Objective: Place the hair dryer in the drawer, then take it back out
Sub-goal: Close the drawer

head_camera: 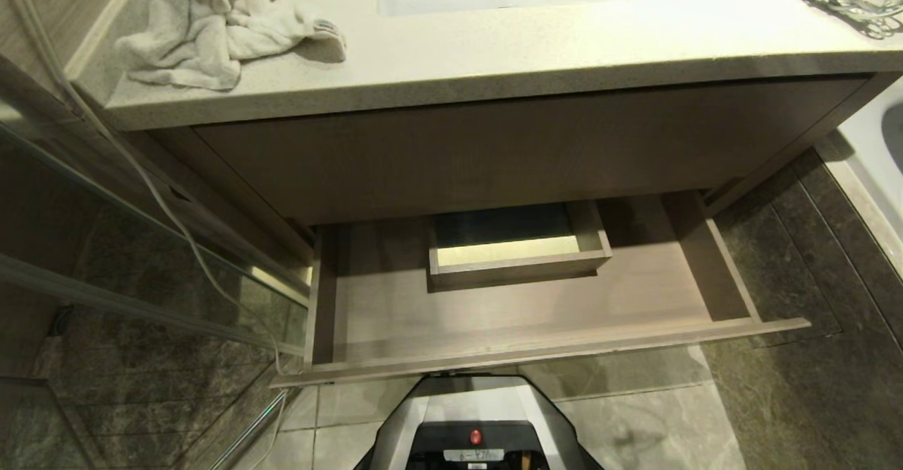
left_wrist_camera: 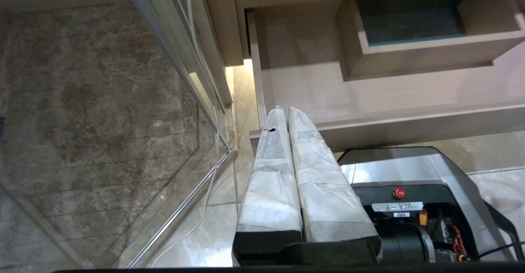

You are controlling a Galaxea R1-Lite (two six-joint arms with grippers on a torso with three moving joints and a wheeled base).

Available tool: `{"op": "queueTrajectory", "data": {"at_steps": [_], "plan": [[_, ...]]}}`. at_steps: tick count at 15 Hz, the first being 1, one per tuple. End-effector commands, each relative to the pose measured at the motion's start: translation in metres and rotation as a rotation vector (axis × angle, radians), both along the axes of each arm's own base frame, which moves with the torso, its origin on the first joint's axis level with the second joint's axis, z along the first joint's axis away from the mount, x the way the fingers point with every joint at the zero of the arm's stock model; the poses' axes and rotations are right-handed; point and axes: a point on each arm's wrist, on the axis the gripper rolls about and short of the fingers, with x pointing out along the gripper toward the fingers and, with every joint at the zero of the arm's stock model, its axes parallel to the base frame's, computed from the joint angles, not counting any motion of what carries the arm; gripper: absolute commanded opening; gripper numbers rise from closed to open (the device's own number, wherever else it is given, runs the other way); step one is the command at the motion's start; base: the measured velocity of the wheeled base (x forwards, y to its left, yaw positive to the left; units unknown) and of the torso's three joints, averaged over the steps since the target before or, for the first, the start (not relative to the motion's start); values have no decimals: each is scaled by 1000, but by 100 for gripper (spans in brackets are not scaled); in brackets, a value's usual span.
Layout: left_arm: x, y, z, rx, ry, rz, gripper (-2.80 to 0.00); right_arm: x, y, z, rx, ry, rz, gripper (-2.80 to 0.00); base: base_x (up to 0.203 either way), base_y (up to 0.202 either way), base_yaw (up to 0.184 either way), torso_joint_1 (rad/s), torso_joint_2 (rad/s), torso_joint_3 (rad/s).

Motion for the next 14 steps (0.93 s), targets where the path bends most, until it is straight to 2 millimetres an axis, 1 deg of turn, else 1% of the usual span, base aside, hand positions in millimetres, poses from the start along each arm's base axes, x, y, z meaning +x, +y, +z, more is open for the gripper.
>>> {"op": "queueTrajectory", "data": {"at_steps": [1, 7, 9, 14], "plan": [[0, 0, 0, 0, -2, 0, -280, -1, 0, 0, -3, 0, 0, -280, 0, 0, 0, -340, 535, 187], [0, 0, 0, 0, 0, 0, -280, -4, 1, -4, -3, 0, 1, -280, 0, 0, 0, -363, 515, 153], [0, 0, 0, 0, -1, 0, -280, -4, 2, -4, -3, -2, 3, -280, 0, 0, 0, -185, 388, 190], [0, 0, 0, 0, 0, 0, -280, -5, 2, -7, -2, 2, 4, -280, 0, 0, 0, -53, 407, 357]]}}
